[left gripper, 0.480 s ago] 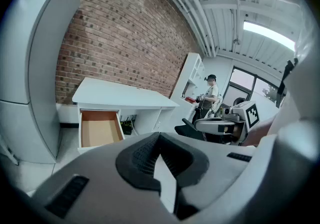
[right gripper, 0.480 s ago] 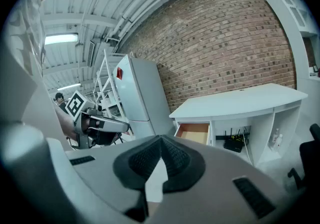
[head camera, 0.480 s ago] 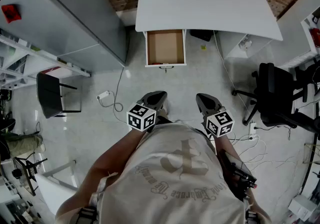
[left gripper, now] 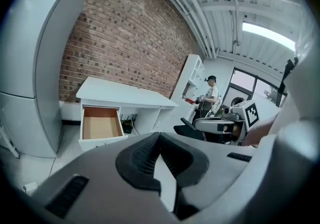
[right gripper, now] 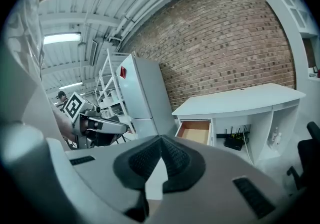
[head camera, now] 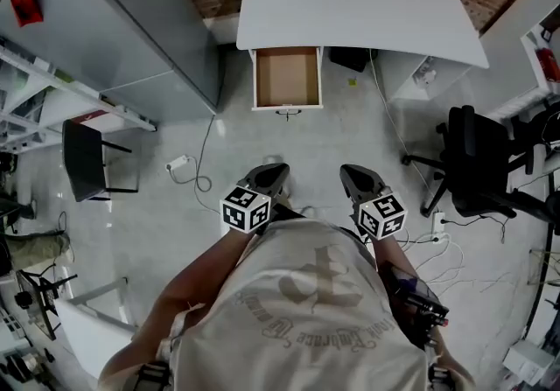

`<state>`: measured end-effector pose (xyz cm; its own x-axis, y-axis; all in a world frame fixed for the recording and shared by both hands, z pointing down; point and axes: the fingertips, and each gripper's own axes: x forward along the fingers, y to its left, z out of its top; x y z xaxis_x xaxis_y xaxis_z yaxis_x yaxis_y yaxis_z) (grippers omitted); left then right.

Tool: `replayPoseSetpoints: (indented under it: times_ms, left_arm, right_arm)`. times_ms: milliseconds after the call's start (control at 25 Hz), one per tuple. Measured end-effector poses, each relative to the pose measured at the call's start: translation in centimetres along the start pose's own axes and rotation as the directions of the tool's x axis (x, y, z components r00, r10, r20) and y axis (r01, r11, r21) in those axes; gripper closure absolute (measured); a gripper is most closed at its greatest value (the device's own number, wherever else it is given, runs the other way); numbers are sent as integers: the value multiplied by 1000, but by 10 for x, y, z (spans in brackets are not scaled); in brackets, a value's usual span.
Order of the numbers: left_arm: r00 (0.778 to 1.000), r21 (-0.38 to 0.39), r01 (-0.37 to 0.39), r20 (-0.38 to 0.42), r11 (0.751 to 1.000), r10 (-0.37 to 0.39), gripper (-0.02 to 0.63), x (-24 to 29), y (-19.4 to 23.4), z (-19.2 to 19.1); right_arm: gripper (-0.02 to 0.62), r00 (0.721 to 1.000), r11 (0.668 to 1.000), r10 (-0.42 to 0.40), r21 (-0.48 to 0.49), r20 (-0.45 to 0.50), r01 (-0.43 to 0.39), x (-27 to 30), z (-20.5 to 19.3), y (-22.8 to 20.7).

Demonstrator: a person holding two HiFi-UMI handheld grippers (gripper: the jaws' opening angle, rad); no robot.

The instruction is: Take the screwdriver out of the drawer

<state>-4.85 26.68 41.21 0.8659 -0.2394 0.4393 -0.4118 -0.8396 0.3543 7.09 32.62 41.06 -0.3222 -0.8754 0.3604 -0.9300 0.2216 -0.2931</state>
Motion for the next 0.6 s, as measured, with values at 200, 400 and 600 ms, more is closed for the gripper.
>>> replayPoseSetpoints:
  times_ms: [200,400,600]
  left_arm:
    - [1000,0,-1,1,1000,1,586,-3,-7,-5]
    - [1000,6,-5,-5,1000,5,586,-5,-13,-9]
    - [1000,9,-19,-5,1000,19,586,-11,-17,-10]
  right_arm:
    - [572,1000,1000,-4,19,5,4,-8,-6,1]
    - [572,1000,999,-14,31,13,14,-13,-9,1]
    - [572,1000,998,-3,62,12,3,-16,-15,2]
